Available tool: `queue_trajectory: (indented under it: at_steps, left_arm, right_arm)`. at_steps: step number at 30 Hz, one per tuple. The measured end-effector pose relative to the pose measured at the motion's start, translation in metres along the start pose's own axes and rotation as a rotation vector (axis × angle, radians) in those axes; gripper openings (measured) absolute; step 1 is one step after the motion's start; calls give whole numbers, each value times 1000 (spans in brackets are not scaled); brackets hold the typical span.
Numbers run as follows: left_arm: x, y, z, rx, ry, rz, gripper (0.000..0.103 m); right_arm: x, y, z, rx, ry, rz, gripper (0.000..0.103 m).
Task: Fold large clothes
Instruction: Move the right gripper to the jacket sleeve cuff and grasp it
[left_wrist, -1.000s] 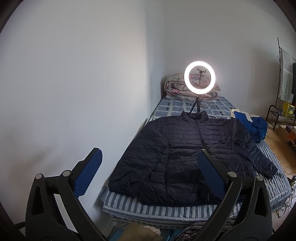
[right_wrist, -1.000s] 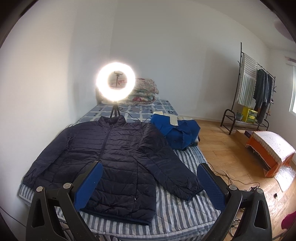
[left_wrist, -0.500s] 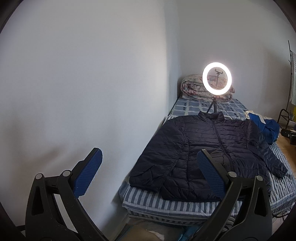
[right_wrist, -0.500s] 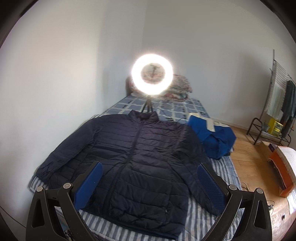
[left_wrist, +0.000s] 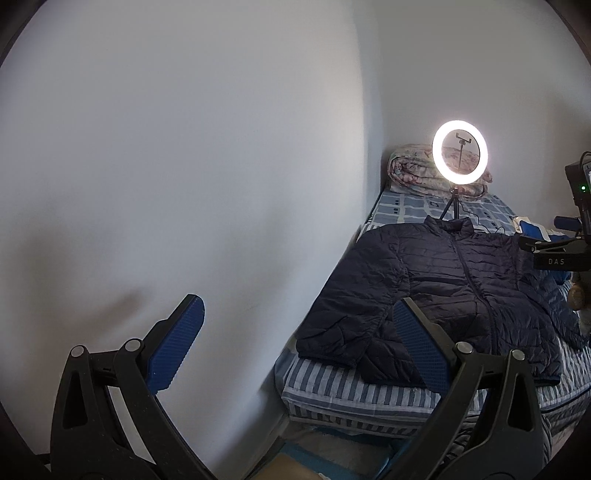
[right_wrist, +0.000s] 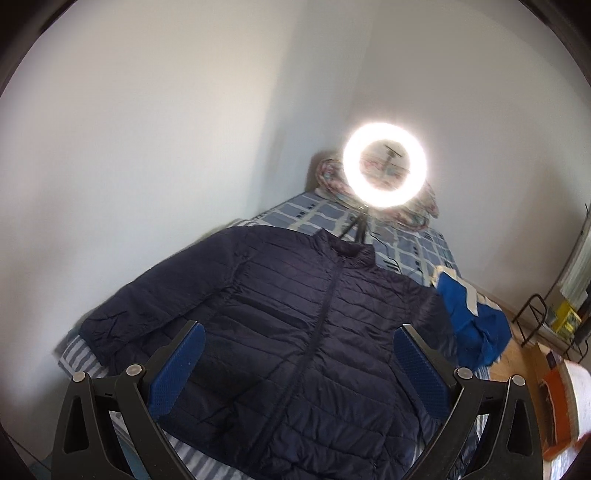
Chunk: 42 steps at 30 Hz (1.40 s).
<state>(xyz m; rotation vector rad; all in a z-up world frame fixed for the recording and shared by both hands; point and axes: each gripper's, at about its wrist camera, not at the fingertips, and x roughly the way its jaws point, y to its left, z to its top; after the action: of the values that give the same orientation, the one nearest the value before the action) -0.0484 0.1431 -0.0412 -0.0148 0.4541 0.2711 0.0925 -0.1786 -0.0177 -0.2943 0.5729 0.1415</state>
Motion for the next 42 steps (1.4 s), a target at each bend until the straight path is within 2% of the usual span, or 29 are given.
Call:
queue_trajectory:
  at_steps: [8,13,16,18,22,26,29,30,34,42]
  left_arm:
    - [-1,7,-5,-12,16,1,103]
    - [1,7,-13,-13,36,-25,103]
    - [3,5,-21,3,60,-28,103]
    - [3,3,-26,18,77,-23,103]
    - [9,3,-36,22,127,-20,103]
    - [16,2,-41,21,179,10,103]
    - [22,0,-44,24,218,29,103]
    - [24,-1,-45,27,227,27,103]
    - [28,-3,-47,47,247,40,103]
    - [38,1,-47,47,267,41,103]
  right_arm:
    - [16,53,19,-84,-16,83,103]
    - [35,77,20,-116,-6,146,101]
    - [50,94,17,-148,-25,238,100]
    - [62,107,15,-168,-17,313,94]
    - [91,143,11,-230,67,494,82]
    - [109,190,-2,-360,114,547,75]
    - [125,223,-16,-431,179,607,63]
    - [130,231,-20,-439,199,620,59]
    - [153,268,-39,-479,292,660,58]
    - [171,316,-58,-620,307,629,58]
